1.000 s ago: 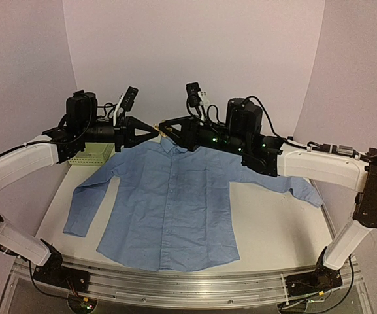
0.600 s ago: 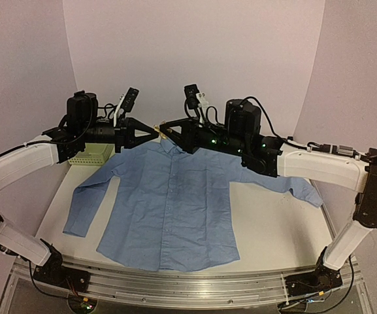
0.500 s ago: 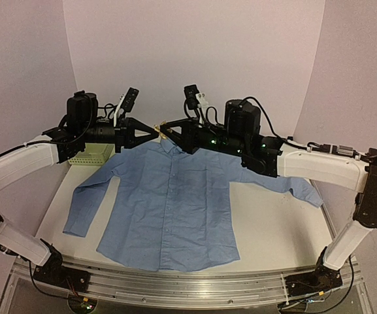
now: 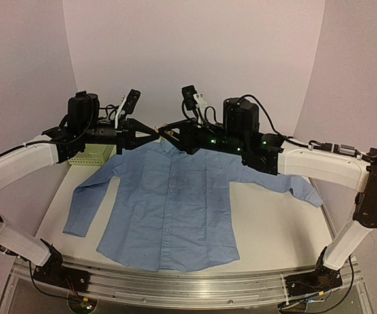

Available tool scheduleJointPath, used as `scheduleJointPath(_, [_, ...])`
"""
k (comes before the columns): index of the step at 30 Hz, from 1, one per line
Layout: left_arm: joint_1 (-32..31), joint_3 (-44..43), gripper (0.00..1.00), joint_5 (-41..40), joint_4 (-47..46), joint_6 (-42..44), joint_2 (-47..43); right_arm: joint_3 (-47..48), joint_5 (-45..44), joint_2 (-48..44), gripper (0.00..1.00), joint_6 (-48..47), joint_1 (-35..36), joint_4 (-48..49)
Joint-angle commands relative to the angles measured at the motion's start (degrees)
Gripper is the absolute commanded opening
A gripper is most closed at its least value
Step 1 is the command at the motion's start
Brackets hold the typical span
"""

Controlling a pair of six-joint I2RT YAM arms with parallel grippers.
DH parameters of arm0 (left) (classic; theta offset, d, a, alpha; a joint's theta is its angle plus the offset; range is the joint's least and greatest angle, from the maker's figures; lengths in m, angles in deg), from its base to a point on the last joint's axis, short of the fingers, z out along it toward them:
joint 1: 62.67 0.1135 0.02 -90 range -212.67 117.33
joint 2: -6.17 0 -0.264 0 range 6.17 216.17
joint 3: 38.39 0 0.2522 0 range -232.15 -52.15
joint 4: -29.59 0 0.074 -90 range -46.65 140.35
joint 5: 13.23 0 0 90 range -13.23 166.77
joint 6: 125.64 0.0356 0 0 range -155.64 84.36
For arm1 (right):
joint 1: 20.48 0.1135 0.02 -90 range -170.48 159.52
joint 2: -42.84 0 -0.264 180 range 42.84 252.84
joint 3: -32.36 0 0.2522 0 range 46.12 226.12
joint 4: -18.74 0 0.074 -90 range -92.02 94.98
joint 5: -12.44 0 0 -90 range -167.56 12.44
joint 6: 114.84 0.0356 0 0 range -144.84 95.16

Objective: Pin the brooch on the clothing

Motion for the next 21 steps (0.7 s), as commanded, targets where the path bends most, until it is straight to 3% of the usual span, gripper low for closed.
scheduleJointPath(1, [-0.5, -5.5, 0.0, -9.5, 8.6, 6.1, -0.3, -1.4, 2.0, -3.8, 0.33, -0.5, -0.5, 0.0])
scheduleJointPath(7, [-0.7, -9.9, 0.0, -27.8, 20.4, 19.7, 3.2, -6.8, -1.6, -9.9, 0.5, 1.0, -1.1, -0.3])
scheduleJointPath(12, [-0.4, -10.0, 0.0, -54.6, 28.1, 34.5, 10.0, -9.0, -13.6, -11.9, 0.64, 4.3, -2.1, -2.4])
scheduleJointPath(15, [0.6, -11.2, 0.0, -66.2, 30.7, 40.2, 15.1, -5.1, -21.9, -7.9, 0.68, 6.9, -2.8, -8.6])
scheduleJointPath(17, [2.3, -16.5, 0.0, -66.4, 35.6, 37.5, 18.6, 0.2, -26.9, -3.1, 0.7, 9.2, -3.5, -13.8])
scheduleJointPath(21, [5.0, -25.7, 0.0, -60.6, 45.1, 29.4, 23.9, 12.5, -27.5, 7.6, 0.71, 14.0, -5.8, -22.2])
